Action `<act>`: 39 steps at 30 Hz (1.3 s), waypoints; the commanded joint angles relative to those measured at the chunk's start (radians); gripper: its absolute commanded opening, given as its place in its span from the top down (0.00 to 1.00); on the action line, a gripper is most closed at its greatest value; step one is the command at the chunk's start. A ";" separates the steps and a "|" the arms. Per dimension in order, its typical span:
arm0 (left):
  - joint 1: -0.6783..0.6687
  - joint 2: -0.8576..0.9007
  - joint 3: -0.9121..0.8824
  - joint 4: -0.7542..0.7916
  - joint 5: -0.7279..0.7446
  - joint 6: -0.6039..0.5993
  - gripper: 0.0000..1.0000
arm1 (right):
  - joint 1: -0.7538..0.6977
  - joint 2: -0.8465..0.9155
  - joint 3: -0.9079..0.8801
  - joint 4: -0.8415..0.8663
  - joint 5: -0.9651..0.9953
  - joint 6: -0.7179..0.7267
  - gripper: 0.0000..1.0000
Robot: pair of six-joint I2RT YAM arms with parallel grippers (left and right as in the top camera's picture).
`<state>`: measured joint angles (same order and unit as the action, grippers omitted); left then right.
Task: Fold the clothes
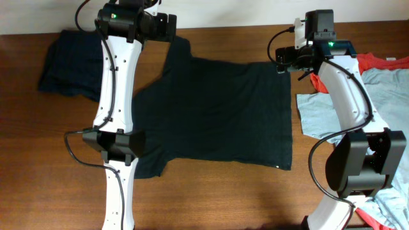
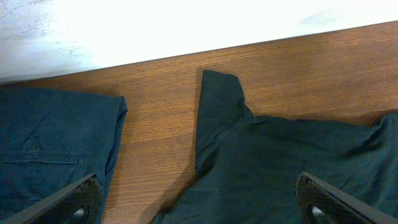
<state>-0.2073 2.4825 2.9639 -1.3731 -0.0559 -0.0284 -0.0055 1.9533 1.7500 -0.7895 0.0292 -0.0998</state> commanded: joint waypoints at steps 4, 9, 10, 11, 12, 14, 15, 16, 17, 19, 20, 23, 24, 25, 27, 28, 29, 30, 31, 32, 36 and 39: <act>-0.001 0.004 0.001 -0.016 0.006 0.050 0.01 | 0.005 0.002 0.000 -0.001 0.002 0.015 0.01; 0.051 0.005 0.001 -0.079 0.003 0.099 0.01 | 0.005 0.002 0.000 -0.001 0.002 0.015 0.01; 0.075 0.007 0.000 -0.096 0.040 0.107 0.01 | 0.005 0.002 0.000 -0.001 0.002 0.015 0.01; 0.098 0.009 -0.002 -0.108 0.086 0.116 0.01 | 0.005 0.002 0.000 -0.001 0.002 0.015 0.01; 0.126 0.010 -0.005 -0.122 0.153 0.137 0.02 | 0.005 0.002 0.000 -0.001 0.002 0.015 0.01; 0.175 0.014 -0.016 -0.146 0.270 0.185 0.08 | 0.005 0.002 0.000 -0.001 0.002 0.015 0.01; 0.197 0.016 -0.025 -0.159 0.312 0.214 0.11 | 0.005 0.002 0.000 -0.001 0.002 0.015 0.01; 0.217 0.019 -0.036 -0.172 0.332 0.235 0.17 | 0.005 0.002 0.000 -0.001 0.002 0.015 0.01; 0.231 0.021 -0.048 -0.179 0.333 0.246 0.21 | 0.005 0.002 0.000 -0.001 0.002 0.016 0.01; 0.255 0.021 -0.095 -0.182 0.333 0.275 0.28 | 0.005 0.002 0.000 -0.001 0.002 0.015 0.01; 0.263 0.021 -0.126 -0.181 0.333 0.293 0.33 | 0.005 0.002 0.000 -0.001 0.002 0.015 0.01; 0.269 0.022 -0.231 -0.156 0.333 0.341 0.60 | 0.005 0.002 0.000 -0.001 0.002 0.015 0.01; 0.268 0.022 -0.271 -0.138 0.334 0.349 0.65 | 0.005 0.002 0.000 -0.001 0.002 0.015 0.01; 0.266 0.021 -0.306 -0.121 0.334 0.352 0.74 | 0.005 0.002 0.000 -0.001 0.002 0.015 0.01; 0.256 0.022 -0.399 -0.063 0.333 0.360 0.85 | 0.005 0.002 0.000 -0.001 0.002 0.015 0.01; 0.256 0.022 -0.415 -0.051 0.334 0.360 0.85 | 0.005 0.002 0.000 -0.001 0.002 0.015 0.01; 0.254 0.021 -0.452 -0.023 0.334 0.359 0.85 | 0.005 0.002 0.000 -0.001 0.002 0.015 0.01; 0.254 0.022 -0.491 0.006 0.334 0.359 0.85 | 0.005 0.002 0.000 -0.001 0.002 0.015 0.01; 0.254 0.022 -0.520 0.029 0.335 0.359 0.85 | 0.005 0.002 0.000 -0.001 0.002 0.015 0.01; 0.254 0.022 -0.547 0.050 0.344 0.359 0.83 | 0.005 0.002 0.000 -0.001 0.002 0.015 0.01; 0.254 0.022 -0.641 0.130 0.368 0.359 0.71 | 0.005 0.002 0.000 -0.001 0.002 0.016 0.01; 0.254 0.022 -0.682 0.180 0.368 0.359 0.57 | 0.005 0.002 0.000 -0.001 0.002 0.015 0.01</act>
<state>0.0414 2.4969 2.3093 -1.2144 0.2852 0.3183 -0.0055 1.9533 1.7500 -0.7895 0.0292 -0.0891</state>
